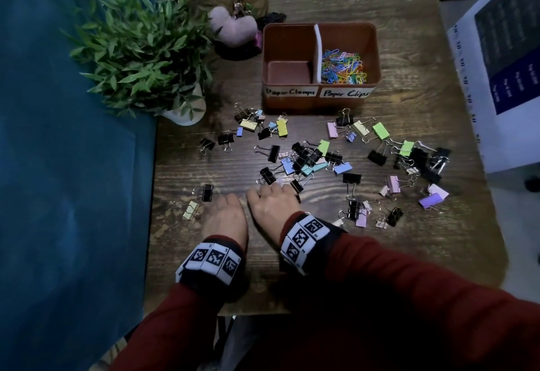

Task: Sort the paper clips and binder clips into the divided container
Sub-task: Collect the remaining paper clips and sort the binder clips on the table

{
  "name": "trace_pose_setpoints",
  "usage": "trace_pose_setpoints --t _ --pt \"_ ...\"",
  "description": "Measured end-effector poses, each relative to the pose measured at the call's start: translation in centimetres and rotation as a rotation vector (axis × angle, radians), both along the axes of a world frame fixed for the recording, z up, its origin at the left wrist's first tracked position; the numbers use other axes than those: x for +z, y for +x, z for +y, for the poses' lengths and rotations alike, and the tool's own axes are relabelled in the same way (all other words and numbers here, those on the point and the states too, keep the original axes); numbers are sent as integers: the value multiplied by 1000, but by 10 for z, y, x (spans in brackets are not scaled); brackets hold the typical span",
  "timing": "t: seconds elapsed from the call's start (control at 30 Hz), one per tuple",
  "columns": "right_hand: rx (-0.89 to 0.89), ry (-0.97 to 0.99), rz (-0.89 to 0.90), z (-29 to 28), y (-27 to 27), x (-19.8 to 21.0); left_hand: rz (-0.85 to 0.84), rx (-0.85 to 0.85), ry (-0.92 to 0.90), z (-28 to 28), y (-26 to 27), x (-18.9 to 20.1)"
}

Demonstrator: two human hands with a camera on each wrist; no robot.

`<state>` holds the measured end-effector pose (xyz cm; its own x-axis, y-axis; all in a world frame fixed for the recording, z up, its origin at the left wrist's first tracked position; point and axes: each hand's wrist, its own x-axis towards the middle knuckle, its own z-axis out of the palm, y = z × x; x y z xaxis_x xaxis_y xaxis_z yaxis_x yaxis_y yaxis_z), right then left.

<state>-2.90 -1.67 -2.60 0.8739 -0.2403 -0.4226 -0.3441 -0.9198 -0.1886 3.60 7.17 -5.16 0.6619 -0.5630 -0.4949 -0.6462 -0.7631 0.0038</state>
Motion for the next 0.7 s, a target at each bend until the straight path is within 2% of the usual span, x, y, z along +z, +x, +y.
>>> trace_pose_setpoints --t 0.1,0.27,0.43,0.6,0.7 --pt "-78 8 -79 3 -3 -9 65 46 -33 -3 3 4" --pt "-119 35 -73 -5 -11 -1 107 96 -101 -6 4 7" --pt "-60 -32 -40 -7 -12 -12 118 33 -179 -12 3 12" --pt "-70 -25 -94 -23 -18 2 122 3 -224 -21 -1 22" --pt "-149 -30 -135 -51 -27 12 151 23 -362 -31 0 28"
